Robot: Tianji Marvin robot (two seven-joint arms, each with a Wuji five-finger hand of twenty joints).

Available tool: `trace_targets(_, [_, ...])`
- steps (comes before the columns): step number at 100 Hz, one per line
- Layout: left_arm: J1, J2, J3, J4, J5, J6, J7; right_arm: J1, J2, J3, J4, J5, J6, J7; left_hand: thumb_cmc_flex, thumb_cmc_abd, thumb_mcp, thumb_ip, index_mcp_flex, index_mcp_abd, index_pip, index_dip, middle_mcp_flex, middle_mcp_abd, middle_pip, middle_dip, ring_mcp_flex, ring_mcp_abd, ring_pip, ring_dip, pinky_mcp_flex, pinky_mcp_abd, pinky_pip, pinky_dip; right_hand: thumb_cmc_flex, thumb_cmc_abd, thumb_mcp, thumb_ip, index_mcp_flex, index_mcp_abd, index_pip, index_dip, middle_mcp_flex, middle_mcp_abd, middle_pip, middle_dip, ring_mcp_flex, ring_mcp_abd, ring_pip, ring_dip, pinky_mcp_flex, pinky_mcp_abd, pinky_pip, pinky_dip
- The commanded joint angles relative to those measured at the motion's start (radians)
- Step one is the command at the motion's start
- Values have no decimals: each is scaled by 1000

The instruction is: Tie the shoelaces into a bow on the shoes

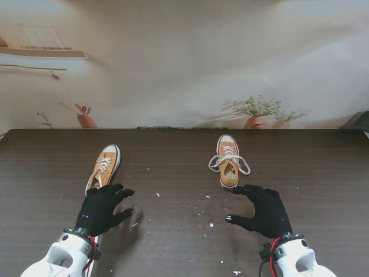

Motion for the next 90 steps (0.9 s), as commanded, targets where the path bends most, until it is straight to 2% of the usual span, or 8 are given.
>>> trace_targets(1, [-35, 12, -22, -30, 16, 0, -26, -12, 0, 6, -1, 9, -10, 18, 37, 33, -32, 14, 0, 19, -15, 14, -36, 12, -13, -21, -37, -6, -26, -32, -6, -47, -33, -24, -2, -12, 20, 28, -22, 3, 0, -16, -28, 8, 11, -6, -1, 6, -12, -9, -19, -18, 2, -11])
trace_targets(11, [-79, 23, -47, -44, 66, 32, -117, -16, -2, 15, -2, 26, -13, 22, 43, 29, -30, 16, -11, 17, -16, 14, -54, 6, -15, -23, -51, -14, -35, -37, -10, -58, -48, -32, 1, -13, 26, 27, -23, 4, 0, -16, -30, 10, 12, -6, -5, 8, -13, -8, -21, -17, 2, -11])
trace_targets(25, [-157, 36, -76, -27, 127, 37, -216, -18, -4, 24, -2, 43, -10, 28, 53, 14, -15, 22, -30, 14, -14, 14, -73, -4, -12, -23, -59, -32, -42, -44, -3, -66, -60, -39, 0, -14, 27, 25, -23, 6, 1, -16, -29, 10, 15, -5, -4, 9, -12, -6, -20, -16, 3, -10])
trace_targets(35, [-212, 45, -84, 6, 174, 32, -264, -16, -5, 26, -2, 56, -3, 37, 15, -23, 68, 26, -54, 11, -1, 10, -101, -13, -6, -32, -78, -47, -48, -62, -6, -78, -75, -48, 1, -14, 28, 25, -26, 8, 0, -17, -30, 12, 16, -5, -3, 9, -12, -5, -20, -16, 3, -9])
trace_targets(40, [-239, 49, -85, 31, 203, 30, -272, -15, -5, 27, -1, 59, 0, 42, 11, -38, 76, 25, -61, 9, -2, 9, -107, -17, -7, -33, -86, -52, -51, -63, -9, -82, -79, -51, 2, -13, 28, 24, -26, 8, 0, -17, -30, 13, 16, -5, -3, 11, -12, -5, -20, -15, 3, -9])
trace_targets(54, [-308, 58, -77, 99, 255, 31, -304, -8, -4, 20, 3, 67, 11, 53, -35, -90, 196, 11, -79, 12, 5, 6, -134, -20, -5, -37, -110, -67, -63, -76, -13, -93, -113, -78, 2, -13, 27, 24, -29, 9, 0, -17, -31, 14, 17, -4, -3, 12, -13, -5, -19, -13, 3, -7])
trace_targets(79, [-404, 70, -27, 245, 289, 58, -299, 0, -1, 10, 5, 63, 24, 65, -57, -180, 335, -5, -87, 15, 22, 5, -145, -21, 8, -38, -110, -75, -48, -79, 6, -80, -132, -103, 2, -10, 26, 23, -30, 9, 2, -17, -32, 14, 19, -4, 1, 15, -11, -3, -14, -11, 6, -4])
trace_targets(90, [-438, 74, 0, 303, 294, 73, -305, -2, -2, 11, 3, 66, 32, 67, -71, -220, 408, -23, -86, 17, 37, 3, -146, -19, 18, -37, -106, -77, -26, -77, 14, -74, -105, -110, 2, -10, 24, 23, -31, 10, 2, -18, -34, 15, 20, -4, 0, 19, -11, -3, -15, -8, 7, -3])
